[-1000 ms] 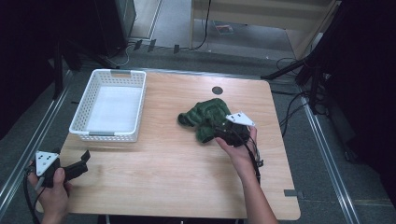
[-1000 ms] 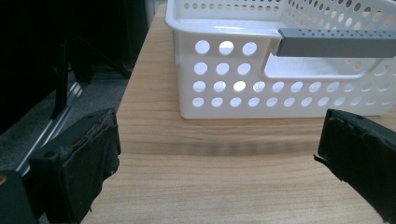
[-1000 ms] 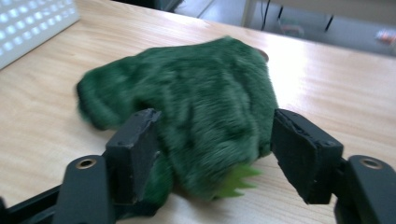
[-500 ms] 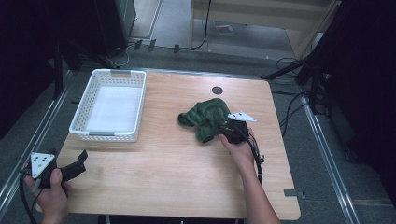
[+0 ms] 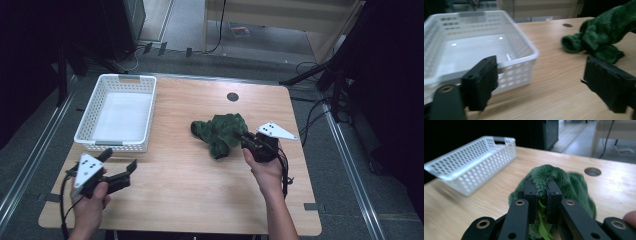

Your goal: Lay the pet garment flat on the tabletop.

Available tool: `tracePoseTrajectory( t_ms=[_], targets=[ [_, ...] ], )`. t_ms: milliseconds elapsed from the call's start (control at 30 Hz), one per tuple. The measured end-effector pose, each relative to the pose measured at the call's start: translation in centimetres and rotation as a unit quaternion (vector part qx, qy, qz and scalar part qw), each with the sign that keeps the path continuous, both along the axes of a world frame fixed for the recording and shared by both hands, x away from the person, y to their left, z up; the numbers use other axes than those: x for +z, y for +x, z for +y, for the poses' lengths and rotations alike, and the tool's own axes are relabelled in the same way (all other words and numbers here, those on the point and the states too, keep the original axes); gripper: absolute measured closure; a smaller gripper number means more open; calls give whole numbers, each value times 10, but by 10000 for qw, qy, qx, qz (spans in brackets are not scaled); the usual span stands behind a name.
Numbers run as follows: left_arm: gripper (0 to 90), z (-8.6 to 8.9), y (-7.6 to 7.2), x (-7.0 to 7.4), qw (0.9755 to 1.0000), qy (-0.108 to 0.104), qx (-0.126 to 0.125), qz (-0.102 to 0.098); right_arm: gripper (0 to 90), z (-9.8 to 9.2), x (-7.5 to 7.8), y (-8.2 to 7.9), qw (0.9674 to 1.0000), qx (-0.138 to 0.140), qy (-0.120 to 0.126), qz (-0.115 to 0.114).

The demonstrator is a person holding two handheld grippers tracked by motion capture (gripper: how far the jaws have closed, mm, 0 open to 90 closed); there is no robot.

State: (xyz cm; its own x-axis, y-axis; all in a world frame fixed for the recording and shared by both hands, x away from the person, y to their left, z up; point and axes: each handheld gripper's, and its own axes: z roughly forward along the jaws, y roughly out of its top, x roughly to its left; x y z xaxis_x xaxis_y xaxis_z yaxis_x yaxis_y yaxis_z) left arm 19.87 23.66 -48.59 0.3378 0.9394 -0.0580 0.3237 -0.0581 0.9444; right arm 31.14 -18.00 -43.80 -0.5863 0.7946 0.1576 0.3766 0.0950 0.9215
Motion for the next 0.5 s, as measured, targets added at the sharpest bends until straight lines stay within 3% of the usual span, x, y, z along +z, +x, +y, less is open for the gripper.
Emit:
tracePoseTrajectory(
  t_ms=[33,67,133,167,200,233,267,300,333,367,467,500],
  targets=[
    [142,-20,5,4,9993,40,-374,-10,837,-1,4,-3,10000,26,48,-32],
    [142,-20,5,4,9993,40,-374,-10,837,-1,4,-3,10000,26,48,-32],
    [142,-43,13,7,9970,94,-772,49,837,0,15,-9,10000,64,25,-70],
    [139,-50,16,7,9957,128,-909,86,836,0,27,-18,9997,125,70,-197],
    [139,-71,23,5,9926,206,-1190,134,835,1,32,-22,9995,161,117,-245],
    [139,-81,27,3,9911,181,-1309,191,834,2,37,-26,9993,208,106,-297],
    [138,-81,27,3,9911,181,-1309,191,834,2,37,-26,9993,208,106,-297],
    [138,-93,30,2,9886,115,-1482,254,832,3,41,-30,9990,239,87,-359],
    [136,-109,35,-1,9841,87,-1745,306,830,5,49,-38,9984,339,141,-428],
    [134,-109,35,-1,9841,87,-1745,306,830,5,49,-38,9984,339,141,-428],
    [131,-132,42,-3,9768,150,-2121,248,828,10,62,-53,9968,532,185,-561],
    [134,-132,42,-3,9768,150,-2121,248,827,11,65,-56,9964,589,216,-577]
  ],
)
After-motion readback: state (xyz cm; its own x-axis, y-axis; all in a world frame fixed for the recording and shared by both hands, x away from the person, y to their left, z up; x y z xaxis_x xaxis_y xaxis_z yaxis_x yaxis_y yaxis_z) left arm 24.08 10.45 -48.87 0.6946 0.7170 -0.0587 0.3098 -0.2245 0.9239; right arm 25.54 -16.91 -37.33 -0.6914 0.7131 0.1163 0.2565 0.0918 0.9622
